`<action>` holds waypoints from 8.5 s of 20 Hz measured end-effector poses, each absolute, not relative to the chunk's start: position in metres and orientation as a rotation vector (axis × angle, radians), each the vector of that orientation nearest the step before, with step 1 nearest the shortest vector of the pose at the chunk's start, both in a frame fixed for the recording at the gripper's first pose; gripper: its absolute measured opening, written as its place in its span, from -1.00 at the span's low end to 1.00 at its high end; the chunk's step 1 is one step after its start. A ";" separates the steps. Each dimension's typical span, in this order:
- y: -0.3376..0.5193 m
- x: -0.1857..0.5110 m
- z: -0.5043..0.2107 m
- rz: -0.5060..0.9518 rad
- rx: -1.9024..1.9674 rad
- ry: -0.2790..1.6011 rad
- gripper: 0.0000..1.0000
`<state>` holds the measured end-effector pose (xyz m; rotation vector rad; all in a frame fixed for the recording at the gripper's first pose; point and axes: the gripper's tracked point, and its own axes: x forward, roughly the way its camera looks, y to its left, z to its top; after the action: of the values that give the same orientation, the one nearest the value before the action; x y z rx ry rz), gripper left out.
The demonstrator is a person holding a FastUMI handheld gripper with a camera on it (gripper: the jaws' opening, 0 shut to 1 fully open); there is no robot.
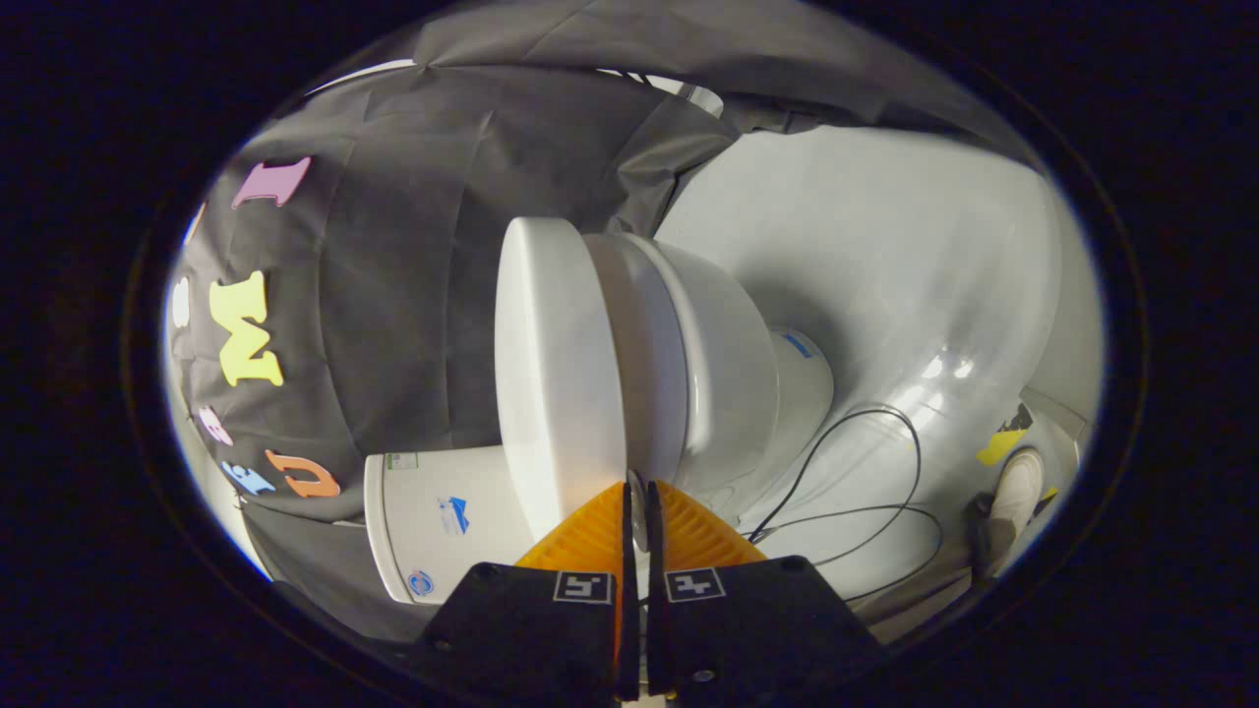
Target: Open the toilet lid.
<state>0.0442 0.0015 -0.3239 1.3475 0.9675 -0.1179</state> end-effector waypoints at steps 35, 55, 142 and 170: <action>0.056 0.058 -0.199 0.056 0.896 0.892 -0.87; 0.092 0.063 -0.160 0.087 0.731 0.873 -0.88; 0.235 0.086 -0.100 0.210 -0.073 0.709 -0.75; 0.099 0.055 -0.008 0.247 0.027 0.415 0.55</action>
<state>0.0548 0.0987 -0.0076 0.0265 0.4153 0.2474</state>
